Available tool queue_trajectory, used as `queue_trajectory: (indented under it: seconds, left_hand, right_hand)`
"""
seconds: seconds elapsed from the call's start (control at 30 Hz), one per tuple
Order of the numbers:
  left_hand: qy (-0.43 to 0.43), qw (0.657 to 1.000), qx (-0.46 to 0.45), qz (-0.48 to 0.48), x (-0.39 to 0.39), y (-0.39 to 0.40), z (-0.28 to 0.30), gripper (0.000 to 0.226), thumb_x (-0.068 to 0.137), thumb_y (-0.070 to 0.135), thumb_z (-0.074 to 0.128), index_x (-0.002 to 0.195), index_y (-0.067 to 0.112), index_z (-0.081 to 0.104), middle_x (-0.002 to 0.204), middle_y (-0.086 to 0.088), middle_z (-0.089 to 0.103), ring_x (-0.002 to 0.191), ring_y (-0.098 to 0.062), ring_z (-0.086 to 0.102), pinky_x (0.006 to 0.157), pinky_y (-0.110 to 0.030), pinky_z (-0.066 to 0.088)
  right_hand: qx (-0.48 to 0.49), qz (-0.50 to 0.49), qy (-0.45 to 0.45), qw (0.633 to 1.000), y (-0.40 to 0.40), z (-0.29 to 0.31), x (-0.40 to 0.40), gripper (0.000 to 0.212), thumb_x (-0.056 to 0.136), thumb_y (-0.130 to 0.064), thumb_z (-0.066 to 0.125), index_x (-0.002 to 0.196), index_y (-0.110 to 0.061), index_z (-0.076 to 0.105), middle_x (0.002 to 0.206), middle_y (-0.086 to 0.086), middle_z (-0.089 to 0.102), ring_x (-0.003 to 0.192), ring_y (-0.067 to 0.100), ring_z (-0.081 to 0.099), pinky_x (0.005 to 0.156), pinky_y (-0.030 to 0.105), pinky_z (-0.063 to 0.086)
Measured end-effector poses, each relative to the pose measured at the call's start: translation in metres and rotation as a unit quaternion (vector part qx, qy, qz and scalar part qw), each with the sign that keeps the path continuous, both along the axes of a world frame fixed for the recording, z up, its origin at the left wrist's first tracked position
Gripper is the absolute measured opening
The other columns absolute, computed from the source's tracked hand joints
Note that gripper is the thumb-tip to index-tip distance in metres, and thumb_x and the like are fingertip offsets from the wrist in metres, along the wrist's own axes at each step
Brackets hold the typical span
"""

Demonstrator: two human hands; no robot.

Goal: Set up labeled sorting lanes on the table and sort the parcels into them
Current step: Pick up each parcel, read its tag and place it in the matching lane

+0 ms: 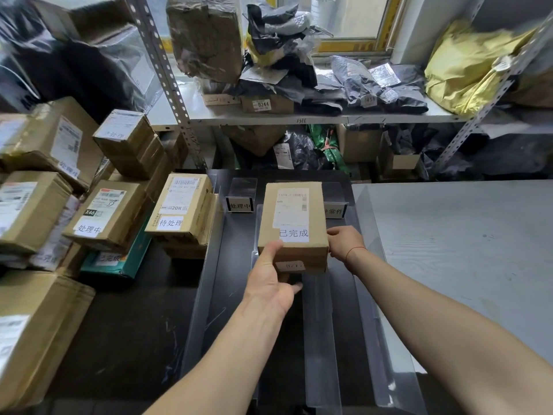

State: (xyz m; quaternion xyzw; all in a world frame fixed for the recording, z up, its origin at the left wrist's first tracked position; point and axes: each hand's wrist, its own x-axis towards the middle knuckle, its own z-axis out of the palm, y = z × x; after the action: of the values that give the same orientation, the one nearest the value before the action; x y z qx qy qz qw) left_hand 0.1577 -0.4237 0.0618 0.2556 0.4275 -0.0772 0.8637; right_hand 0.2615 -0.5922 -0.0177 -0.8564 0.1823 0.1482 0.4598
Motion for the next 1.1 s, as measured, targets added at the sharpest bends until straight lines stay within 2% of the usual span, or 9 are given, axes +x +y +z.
queue_trajectory:
  seconds: [0.13, 0.23, 0.33, 0.4, 0.47, 0.63, 0.8, 0.93, 1.1]
  left_hand:
    - [-0.011, 1.0, -0.004, 0.028, -0.001, 0.0, 0.0, 0.039, 0.086, 0.003, 0.08, 0.119, 0.014, 0.062, 0.122, -0.016, 0.072, 0.119, -0.033, 0.061, 0.118, -0.054, 0.043]
    - [-0.009, 0.999, 0.0, 0.038, -0.003, -0.001, -0.005, 0.046, 0.085, 0.004, 0.082, 0.125, 0.013, 0.061, 0.122, -0.016, 0.072, 0.119, -0.032, 0.061, 0.118, -0.049, 0.045]
    - [-0.007, 0.999, -0.013, 0.042, -0.001, 0.0, -0.01, 0.053, 0.083, 0.007, 0.083, 0.131, 0.013, 0.06, 0.124, -0.017, 0.072, 0.123, -0.034, 0.061, 0.121, -0.052, 0.04]
    - [-0.004, 0.999, -0.018, 0.037, 0.001, -0.001, -0.014, 0.053, 0.084, 0.01, 0.083, 0.132, 0.014, 0.06, 0.125, -0.016, 0.071, 0.126, -0.035, 0.059, 0.123, -0.054, 0.036]
    - [-0.001, 0.999, -0.019, 0.04, 0.004, -0.003, -0.019, 0.054, 0.084, 0.011, 0.082, 0.133, 0.014, 0.06, 0.126, -0.015, 0.071, 0.127, -0.035, 0.059, 0.123, -0.054, 0.035]
    - [0.014, 0.998, -0.01, 0.056, 0.011, -0.007, -0.027, 0.058, 0.085, 0.015, 0.082, 0.137, 0.016, 0.057, 0.13, -0.014, 0.069, 0.128, -0.034, 0.057, 0.122, -0.053, 0.033]
    - [0.054, 0.998, 0.015, 0.031, 0.017, -0.015, -0.039, 0.057, 0.085, 0.022, 0.083, 0.134, 0.018, 0.054, 0.131, -0.012, 0.065, 0.133, -0.034, 0.052, 0.122, -0.059, 0.029]
    - [0.082, 0.996, 0.031, 0.024, 0.022, -0.021, -0.049, 0.062, 0.086, 0.031, 0.082, 0.139, 0.022, 0.05, 0.129, -0.011, 0.062, 0.132, -0.034, 0.05, 0.121, -0.061, 0.029]
    - [0.096, 0.994, 0.044, 0.025, 0.026, -0.029, -0.062, 0.043, 0.09, 0.041, 0.073, 0.128, 0.025, 0.061, 0.124, -0.009, 0.066, 0.123, -0.03, 0.054, 0.117, -0.054, 0.036]
  right_hand:
    - [0.0, 0.001, -0.004, 1.0, 0.002, -0.004, 0.0, 0.028, 0.101, -0.033, 0.07, 0.119, -0.015, 0.079, 0.107, 0.001, 0.078, 0.089, 0.019, 0.068, 0.089, 0.043, 0.063]
    - [0.008, -0.003, -0.005, 1.0, 0.002, -0.004, 0.001, 0.027, 0.101, -0.031, 0.069, 0.119, -0.013, 0.079, 0.108, 0.003, 0.078, 0.093, 0.022, 0.069, 0.089, 0.044, 0.063]
    - [0.057, -0.044, 0.03, 0.997, -0.002, -0.006, 0.003, 0.026, 0.1, -0.029, 0.071, 0.12, -0.014, 0.078, 0.108, 0.004, 0.078, 0.086, 0.018, 0.068, 0.073, 0.036, 0.06]
    - [0.131, -0.084, 0.081, 0.984, -0.005, -0.006, 0.003, 0.027, 0.099, -0.03, 0.073, 0.121, -0.015, 0.078, 0.11, 0.006, 0.079, 0.075, 0.014, 0.062, 0.058, 0.028, 0.048]
    - [0.171, -0.103, 0.11, 0.974, -0.008, -0.007, 0.003, 0.027, 0.096, -0.033, 0.076, 0.119, -0.018, 0.079, 0.115, 0.008, 0.078, 0.072, 0.013, 0.058, 0.056, 0.027, 0.042]
    - [0.225, -0.119, 0.148, 0.956, -0.008, -0.005, 0.0, 0.029, 0.093, -0.038, 0.079, 0.117, -0.021, 0.077, 0.12, 0.006, 0.077, 0.08, 0.014, 0.061, 0.046, 0.023, 0.045]
    - [0.231, -0.132, 0.142, 0.954, -0.007, -0.011, -0.003, 0.028, 0.093, -0.041, 0.078, 0.117, -0.026, 0.078, 0.117, 0.001, 0.077, 0.119, 0.024, 0.066, 0.081, 0.036, 0.049]
    - [0.218, -0.131, 0.137, 0.957, -0.005, -0.015, -0.001, 0.027, 0.092, -0.044, 0.079, 0.114, -0.028, 0.079, 0.116, 0.0, 0.078, 0.12, 0.025, 0.066, 0.08, 0.037, 0.051]
    - [0.221, -0.13, 0.13, 0.958, -0.005, -0.017, -0.002, 0.027, 0.092, -0.042, 0.079, 0.114, -0.028, 0.078, 0.118, 0.001, 0.076, 0.12, 0.026, 0.066, 0.097, 0.047, 0.052]
